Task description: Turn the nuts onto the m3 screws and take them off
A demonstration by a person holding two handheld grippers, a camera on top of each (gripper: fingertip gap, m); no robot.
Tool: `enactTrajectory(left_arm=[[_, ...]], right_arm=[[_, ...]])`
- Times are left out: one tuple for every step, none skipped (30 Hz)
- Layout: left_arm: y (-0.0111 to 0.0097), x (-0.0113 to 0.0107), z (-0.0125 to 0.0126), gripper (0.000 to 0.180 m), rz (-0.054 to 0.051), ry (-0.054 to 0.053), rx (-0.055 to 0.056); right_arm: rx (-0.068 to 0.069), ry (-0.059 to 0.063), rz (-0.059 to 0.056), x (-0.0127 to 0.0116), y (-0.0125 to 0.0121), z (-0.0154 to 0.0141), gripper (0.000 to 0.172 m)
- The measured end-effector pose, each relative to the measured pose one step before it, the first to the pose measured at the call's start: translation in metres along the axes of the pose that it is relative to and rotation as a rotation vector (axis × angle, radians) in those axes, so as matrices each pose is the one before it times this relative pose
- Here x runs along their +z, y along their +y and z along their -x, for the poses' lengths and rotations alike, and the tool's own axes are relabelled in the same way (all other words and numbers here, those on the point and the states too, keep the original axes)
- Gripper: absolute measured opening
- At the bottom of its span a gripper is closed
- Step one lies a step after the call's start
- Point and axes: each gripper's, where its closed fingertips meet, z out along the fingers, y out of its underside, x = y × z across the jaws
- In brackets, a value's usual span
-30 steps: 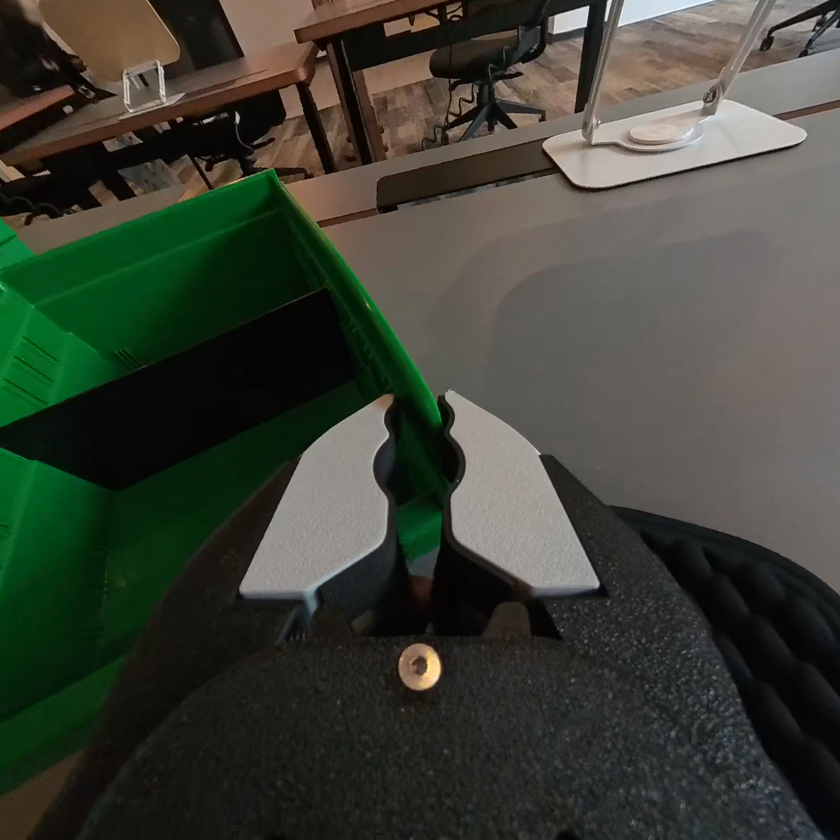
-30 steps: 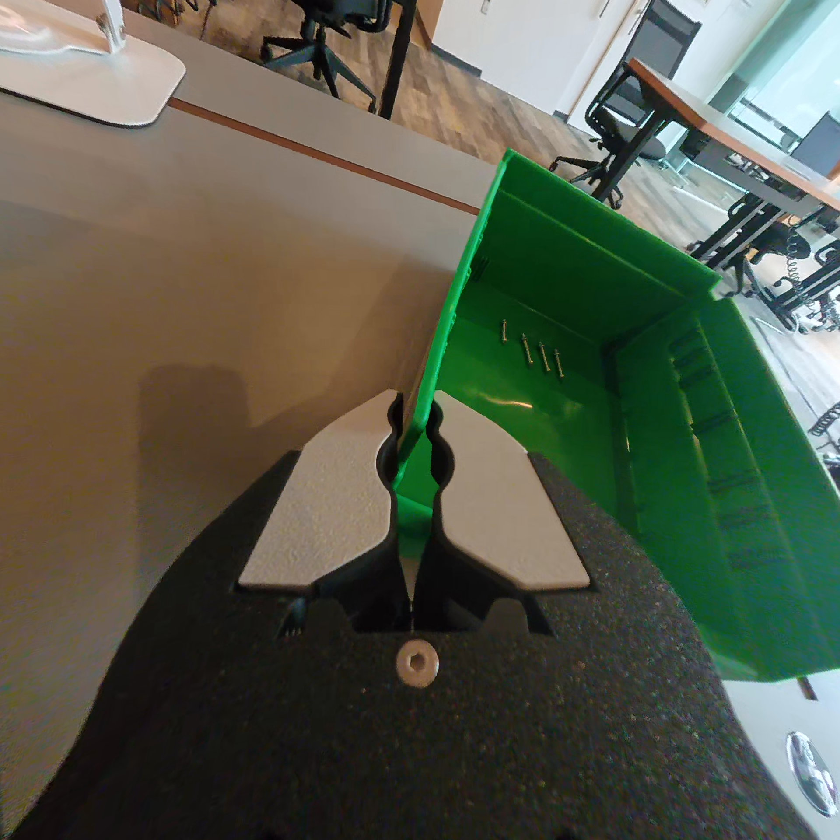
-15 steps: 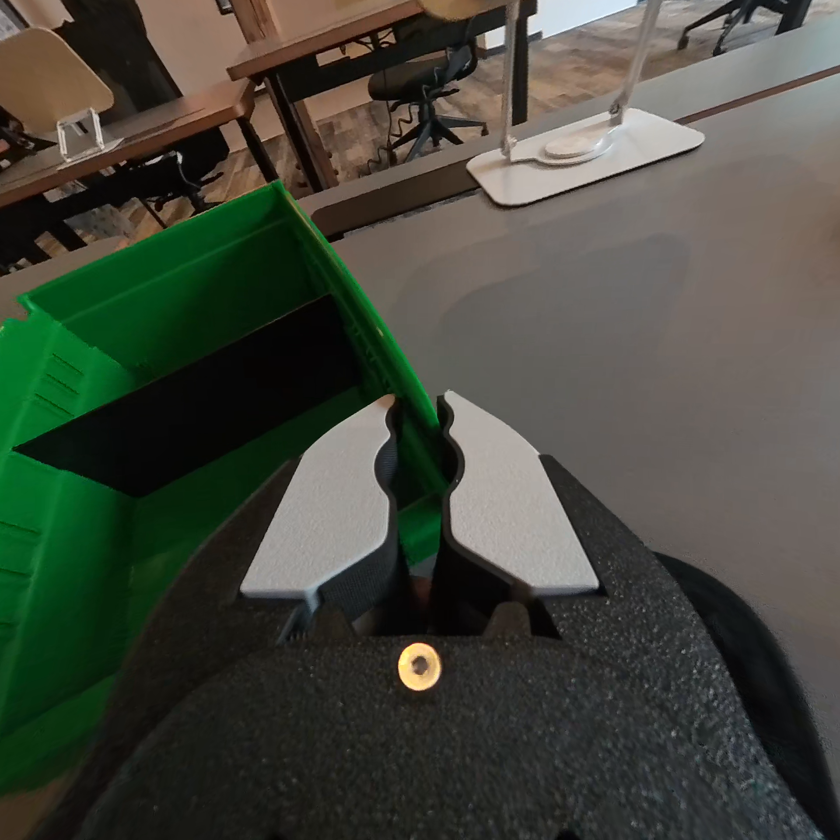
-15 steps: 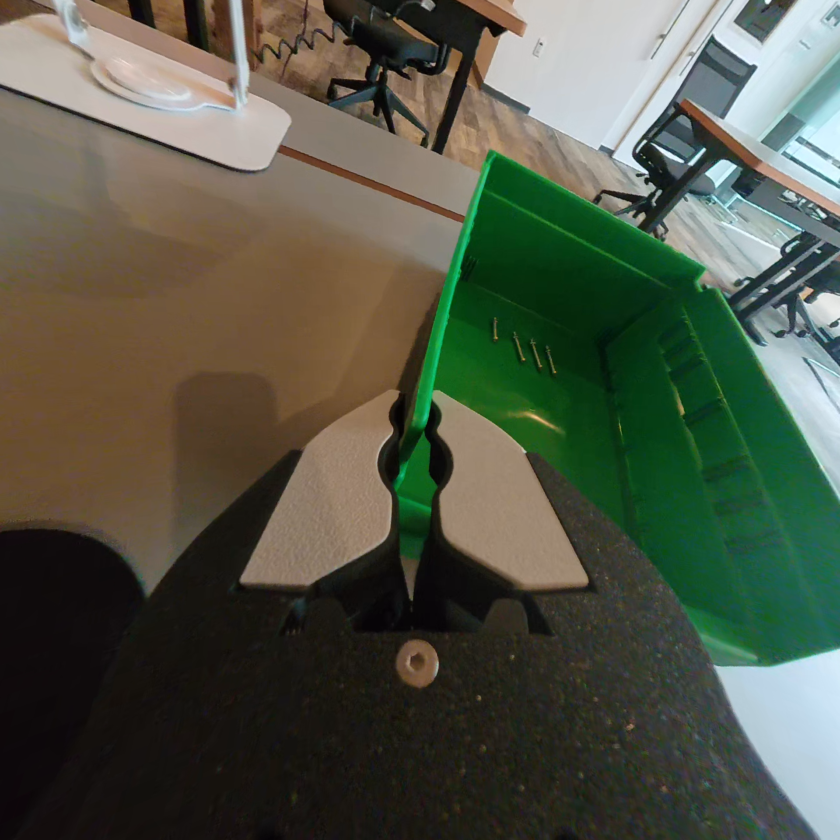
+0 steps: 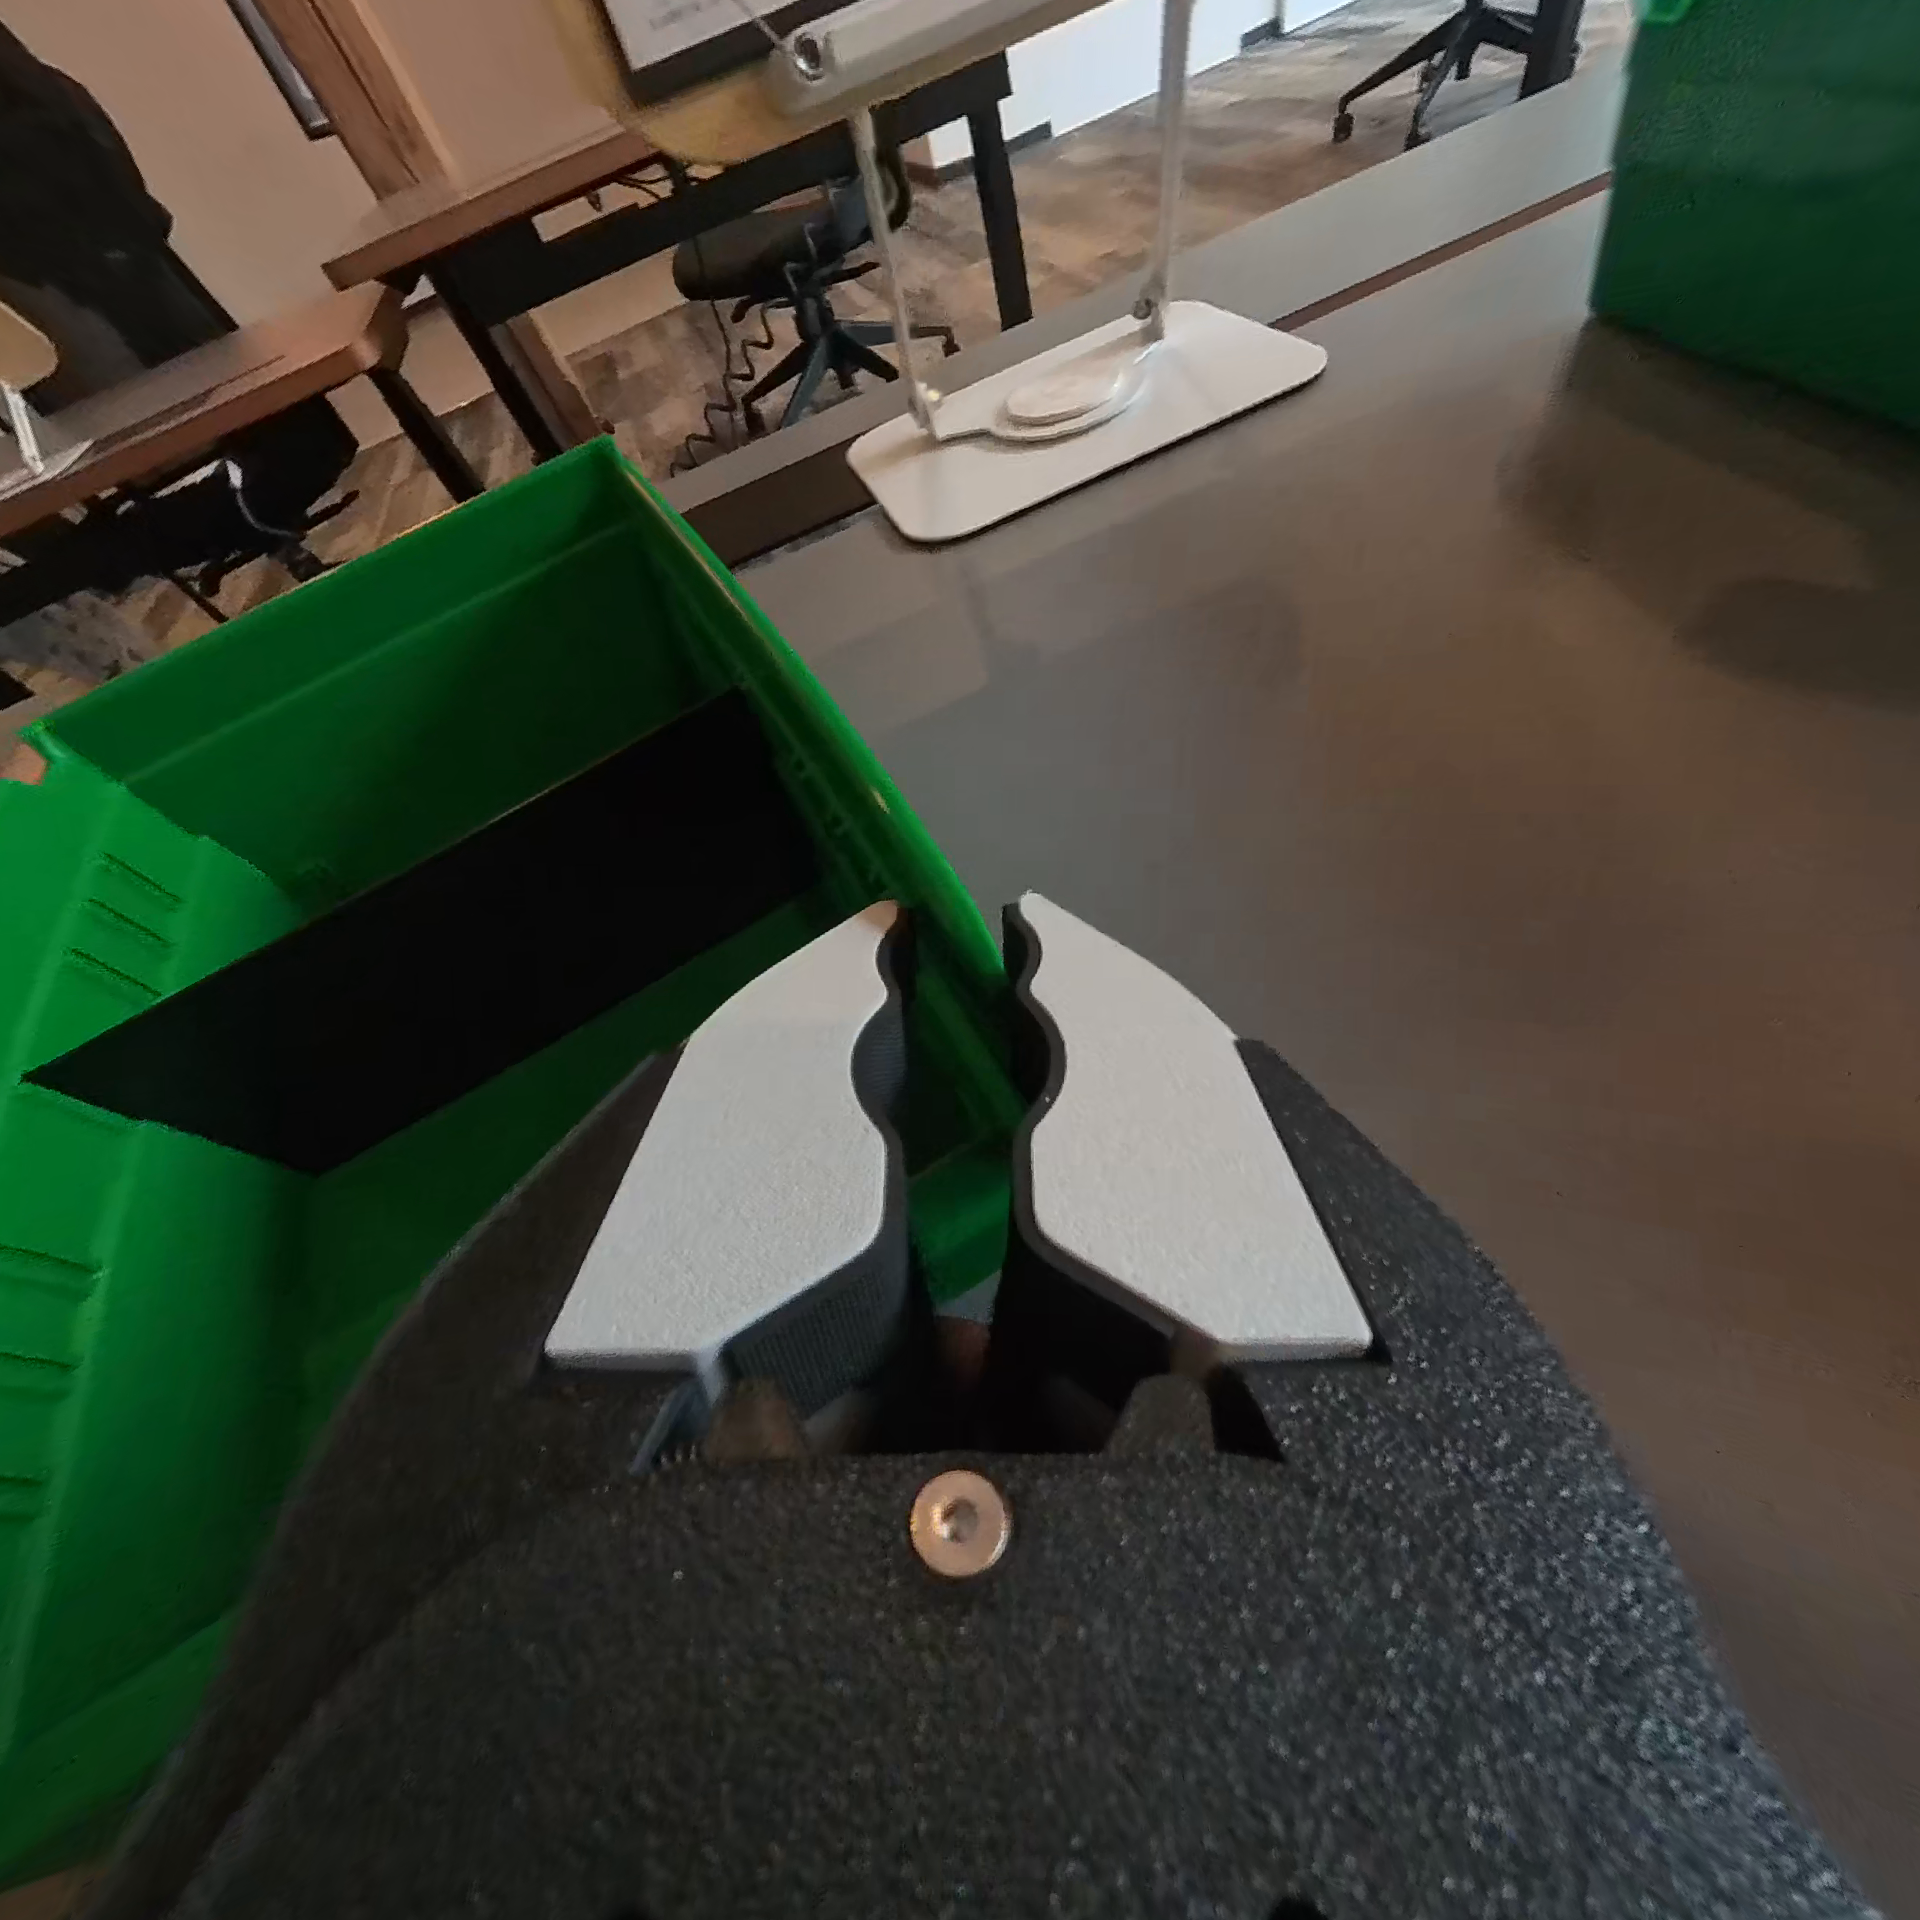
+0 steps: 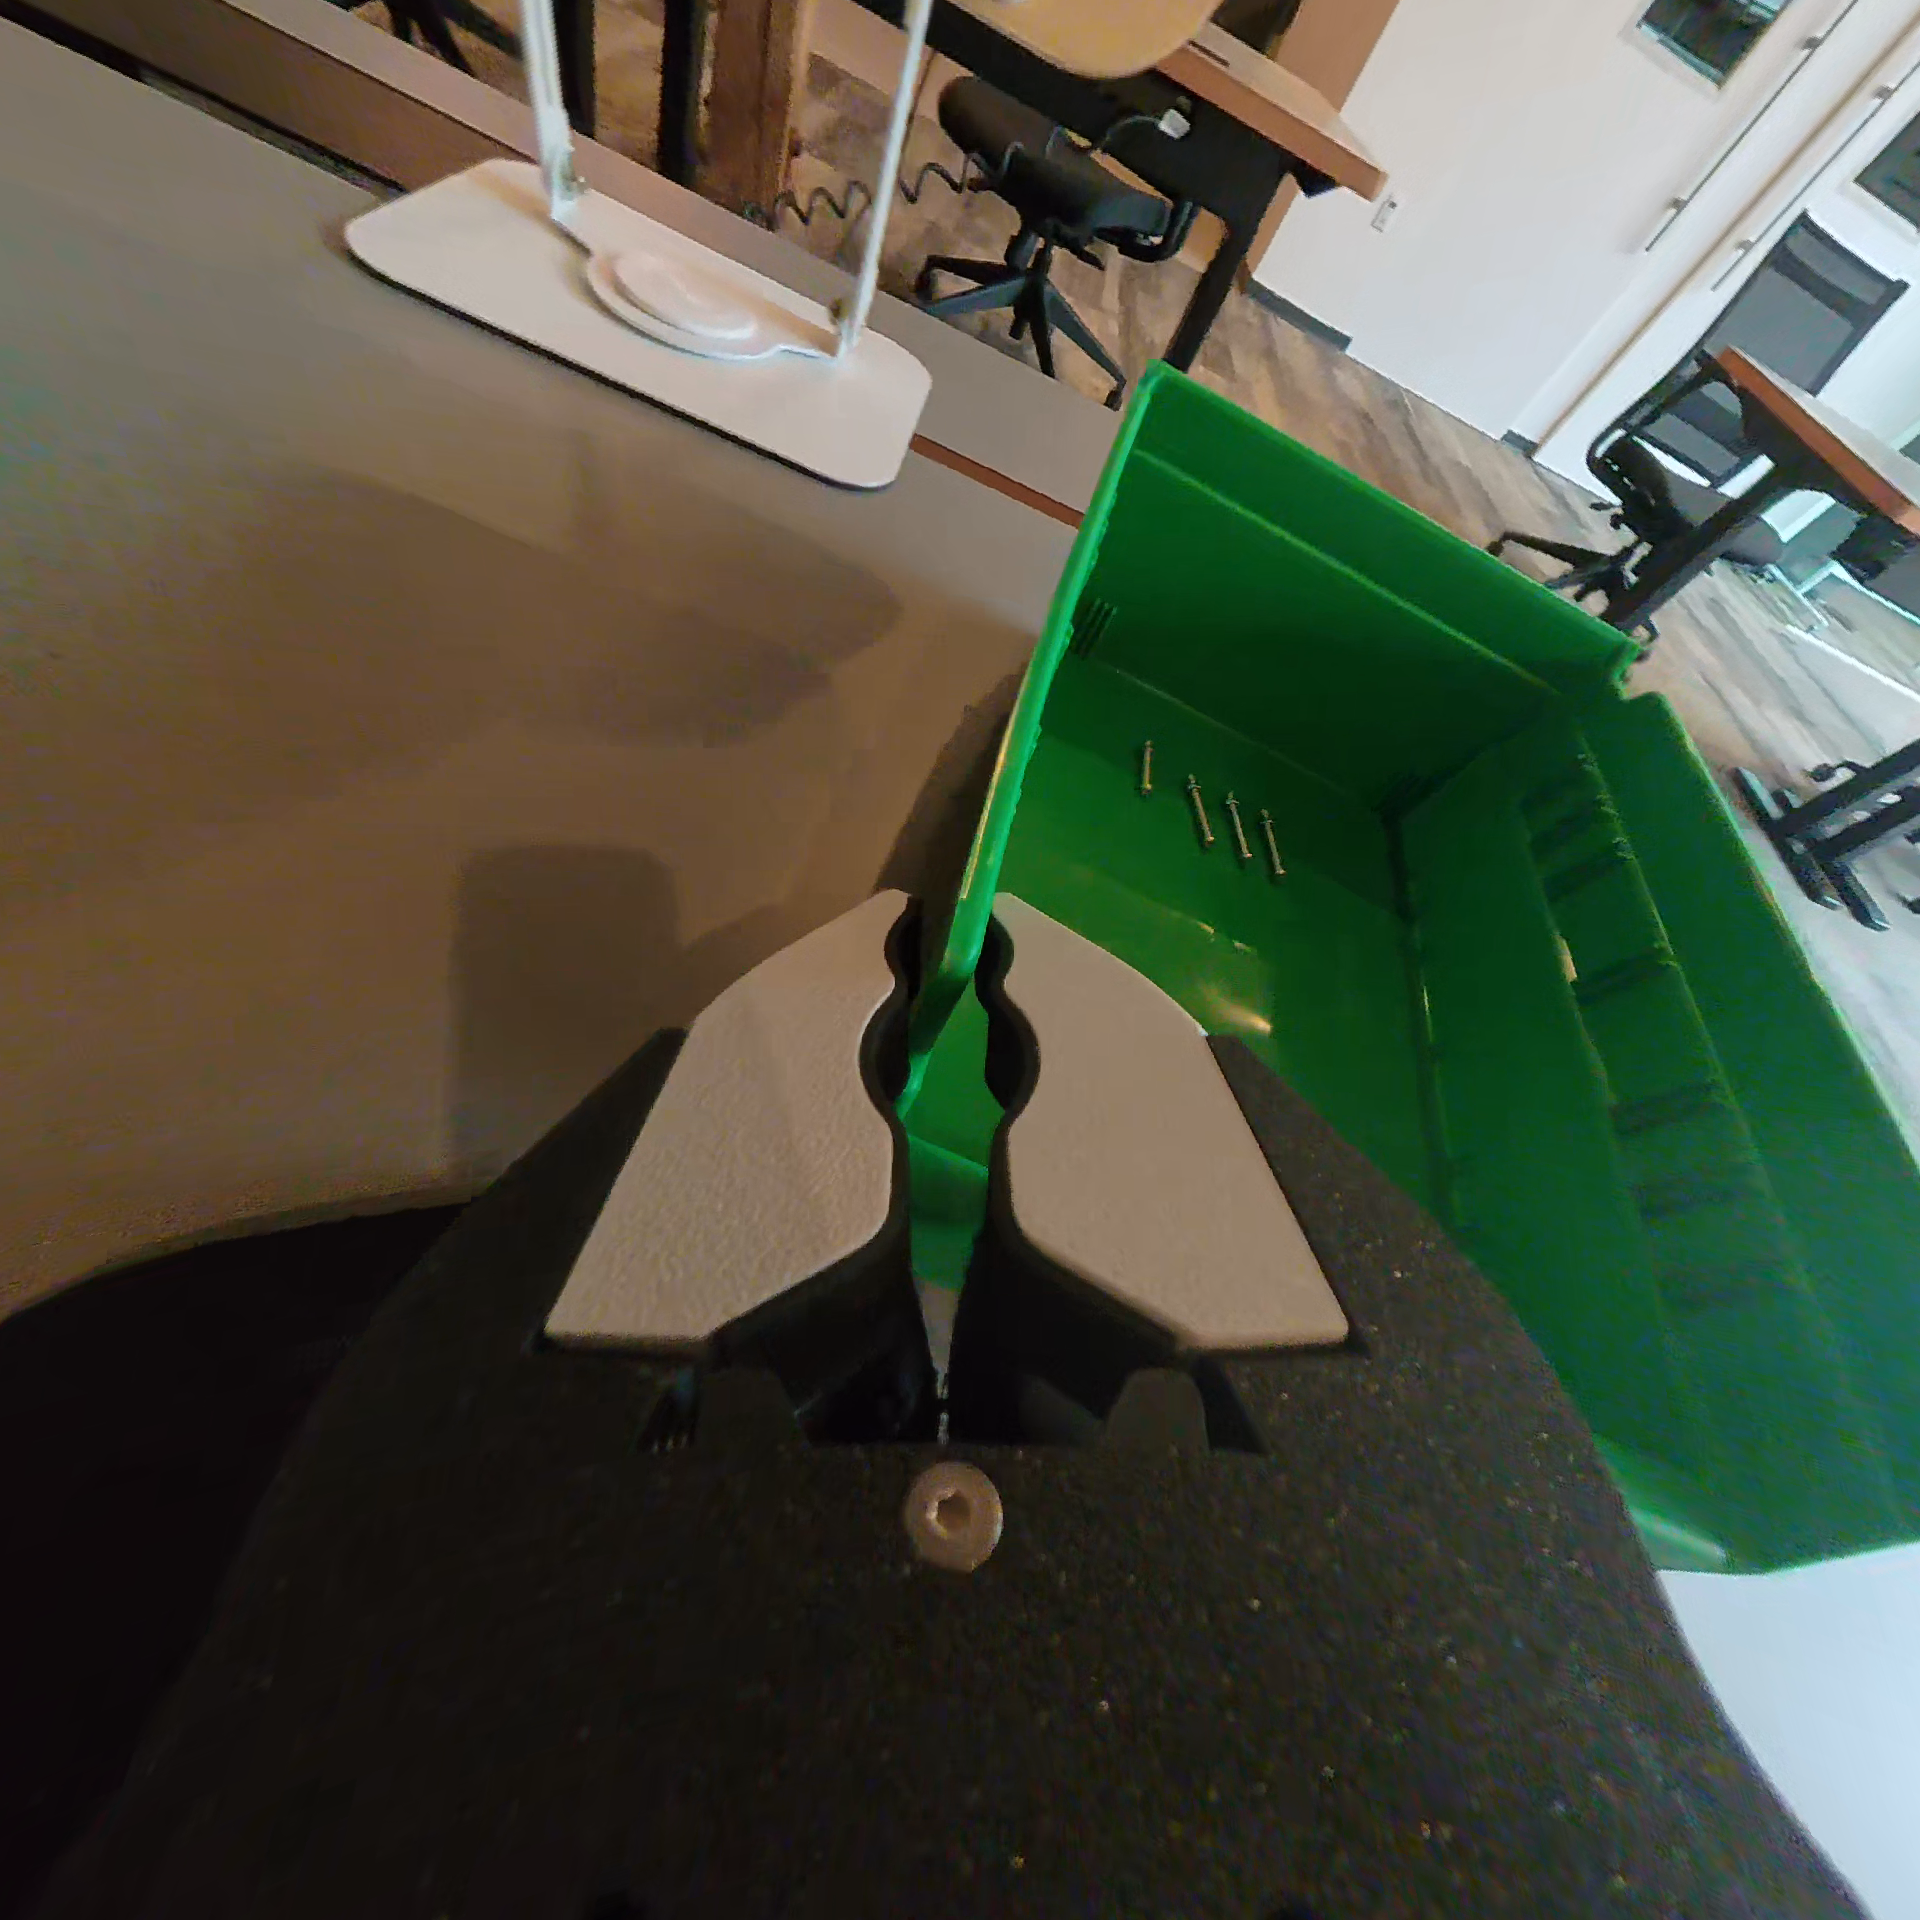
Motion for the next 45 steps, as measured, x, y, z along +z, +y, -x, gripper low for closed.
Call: enactTrajectory(left_arm=[[-0.00160,0.00114,-0.00411,0.015,-0.0016,0.0070,0.0043],[-0.00148,0.00093,-0.00415,0.015,-0.0012,0.0074,0.0045],[-0.00145,0.00085,-0.00400,0.016,-0.0009,0.0063,0.0051],[-0.00147,0.00078,-0.00361,0.015,-0.0006,0.0046,0.0058],[-0.00134,0.00071,-0.00366,0.015,-0.0005,0.0047,0.0050],[-0.00130,0.00081,-0.00362,0.015,-0.0016,0.0054,0.0028],[-0.00140,0.00087,-0.00372,0.015,-0.0023,0.0065,0.0034],[-0.00135,0.00075,-0.00363,0.015,-0.0026,0.0071,0.0038],[-0.00136,0.00076,-0.00366,0.015,-0.0029,0.0071,0.0022],[-0.00144,0.00087,-0.00348,0.015,-0.0029,0.0079,0.0031],[-0.00143,0.00113,-0.00328,0.016,-0.0020,0.0068,0.0028],[-0.00128,0.00114,-0.00305,0.016,-0.0007,0.0057,0.0031],[-0.00125,0.00116,-0.00302,0.016,-0.0001,0.0059,0.0050],[-0.00147,0.00112,-0.00298,0.016,-0.0003,0.0056,0.0040],[-0.00140,0.00123,-0.00306,0.016,-0.0006,0.0058,0.0016],[-0.00142,0.00123,-0.00309,0.016,-0.0011,0.0062,0.0006],[-0.00148,0.00138,-0.00311,0.016,-0.0019,0.0061,0.0016],[-0.00148,0.00140,-0.00299,0.016,-0.0018,0.0057,0.0024],[-0.00134,0.00145,-0.00303,0.016,-0.0012,0.0054,0.0027],[-0.00134,0.00143,-0.00283,0.016,-0.0014,0.0052,0.0038],[-0.00136,0.00128,-0.00261,0.017,-0.0021,0.0050,0.0018],[-0.00129,0.00128,-0.00260,0.017,-0.0021,0.0057,-0.0001],[-0.00110,0.00129,-0.00236,0.017,-0.0019,0.0052,-0.0002],[-0.00116,0.00128,-0.00222,0.017,-0.0014,0.0041,0.0003],[-0.00103,0.00127,-0.00196,0.017,-0.0006,0.0034,0.0009],[-0.00117,0.00123,-0.00188,0.017,-0.0006,0.0027,-0.0021],[-0.00121,0.00137,-0.00182,0.017,-0.0002,0.0028,-0.0050],[-0.00120,0.00152,-0.00200,0.017,0.0009,0.0032,-0.0043],[-0.00129,0.00175,-0.00209,0.017,0.0016,0.0029,-0.0027],[-0.00162,0.00186,-0.00229,0.017,0.0006,0.0034,-0.0008],[-0.00167,0.00193,-0.00248,0.018,-0.0003,0.0048,0.0011],[-0.00163,0.00198,-0.00260,0.018,-0.0010,0.0063,0.0014],[-0.00147,0.00183,-0.00273,0.018,-0.0018,0.0067,0.0023],[-0.00135,0.00173,-0.00254,0.019,-0.0023,0.0062,0.0029],[-0.00107,0.00147,-0.00251,0.019,-0.0028,0.0061,0.0032],[-0.00085,0.00137,-0.00239,0.019,-0.0036,0.0064,0.0036],[-0.00083,0.00103,-0.00211,0.019,-0.0046,0.0059,0.0008],[-0.00087,0.00105,-0.00181,0.019,-0.0045,0.0054,-0.0043],[-0.00084,0.00087,-0.00173,0.019,-0.0026,0.0063,-0.0065],[-0.00079,0.00068,-0.00157,0.019,-0.0009,0.0065,-0.0047],[-0.00090,0.00061,-0.00148,0.019,-0.0020,0.0061,-0.0023],[-0.00093,0.00054,-0.00137,0.019,-0.0020,0.0058,-0.0046],[-0.00079,0.00051,-0.00132,0.019,-0.0012,0.0052,-0.0069],[-0.00070,0.00054,-0.00128,0.019,-0.0012,0.0047,-0.0068],[-0.00065,0.00079,-0.00135,0.019,-0.0018,0.0049,-0.0069]], right_arm=[[-0.0034,-0.0101,-0.0041,-0.00023,-0.00206,0.00485,0.008],[-0.0046,-0.0104,-0.0037,-0.00037,-0.00186,0.00484,0.008],[-0.0022,-0.0093,-0.0028,-0.00029,-0.00180,0.00455,0.008],[-0.0011,-0.0100,-0.0037,-0.00018,-0.00189,0.00463,0.008],[-0.0029,-0.0083,-0.0029,-0.00010,-0.00207,0.00429,0.008],[-0.0009,-0.0069,-0.0011,0.00006,-0.00169,0.00390,0.008],[0.0009,-0.0064,-0.0017,0.00019,-0.00190,0.00392,0.008],[-0.0004,-0.0056,-0.0028,0.00023,-0.00192,0.00376,0.008],[-0.0002,-0.0062,-0.0022,0.00042,-0.00189,0.00406,0.008],[-0.0036,-0.0070,-0.0014,0.00050,-0.00184,0.00423,0.009],[-0.0078,-0.0092,-0.0027,0.00078,-0.00196,0.00445,0.009],[-0.0064,-0.0090,-0.0024,0.00094,-0.00206,0.00437,0.009],[-0.0049,-0.0081,-0.0002,0.00099,-0.00182,0.00391,0.010],[-0.0031,-0.0064,-0.0009,0.00103,-0.00190,0.00348,0.010],[-0.0019,-0.0060,-0.0016,0.00097,-0.00202,0.00339,0.010],[-0.0028,-0.0052,-0.0023,0.00089,-0.00191,0.00318,0.010],[-0.0013,-0.0064,-0.0017,0.00087,-0.00177,0.00325,0.010],[-0.0020,-0.0074,-0.0025,0.00079,-0.00168,0.00329,0.010],[-0.0026,-0.0063,-0.0017,0.00071,-0.00143,0.00306,0.010],[-0.0025,-0.0056,-0.0017,0.00066,-0.00123,0.00283,0.010],[-0.0015,-0.0052,-0.0021,0.00066,-0.00121,0.00298,0.010],[-0.0024,-0.0056,-0.0016,0.00054,-0.00112,0.00299,0.010],[-0.0027,-0.0065,-0.0014,0.00046,-0.00114,0.00329,0.011],[-0.0053,-0.0072,-0.0024,0.00055,-0.00134,0.00336,0.011],[-0.0037,-0.0055,-0.0026,0.00042,-0.00149,0.00310,0.011],[-0.0005,-0.0059,-0.0017,0.00056,-0.00154,0.00298,0.011],[0.0017,-0.0050,-0.0027,0.00068,-0.00167,0.00269,0.011],[0.0030,-0.0052,-0.0020,0.00077,-0.00151,0.00281,0.011],[-0.0003,-0.0054,-0.0017,0.00096,-0.00148,0.00301,0.011],[-0.0012,-0.0047,-0.0019,0.00094,-0.00139,0.00292,0.011],[0.0000,-0.0045,-0.0024,0.00093,-0.00147,0.00275,0.011],[-0.0019,-0.0047,-0.0016,0.00087,-0.00128,0.00246,0.011],[-0.0003,-0.0027,-0.0016,0.00075,-0.00107,0.00187,0.011],[0.0021,-0.0031,-0.0018,0.00058,-0.00092,0.00153,0.011],[0.0032,-0.0029,-0.0018,0.00049,-0.00064,0.00127,0.011],[0.0035,-0.0025,-0.0020,0.00040,-0.00059,0.00116,0.011],[0.0026,-0.0028,-0.0020,0.00024,-0.00040,0.00114,0.011],[0.0035,-0.0033,-0.0018,0.00027,-0.00029,0.00129,0.011],[0.0051,-0.0054,-0.0026,0.00025,-0.00036,0.00137,0.012],[0.0104,-0.0075,-0.0037,0.00013,-0.00051,0.00129,0.012],[0.0153,-0.0089,-0.0033,0.00009,-0.00059,0.00112,0.012],[0.0126,-0.0083,-0.0028,0.00006,-0.00057,0.00096,0.013],[0.0060,-0.0049,-0.0015,0.00006,-0.00043,0.00077,0.013],[0.0009,-0.0004,-0.0008,0.00016,-0.00032,0.00035,0.013],[0.0010,-0.0003,-0.0001,0.00042,-0.00006,0.00046,0.013]])
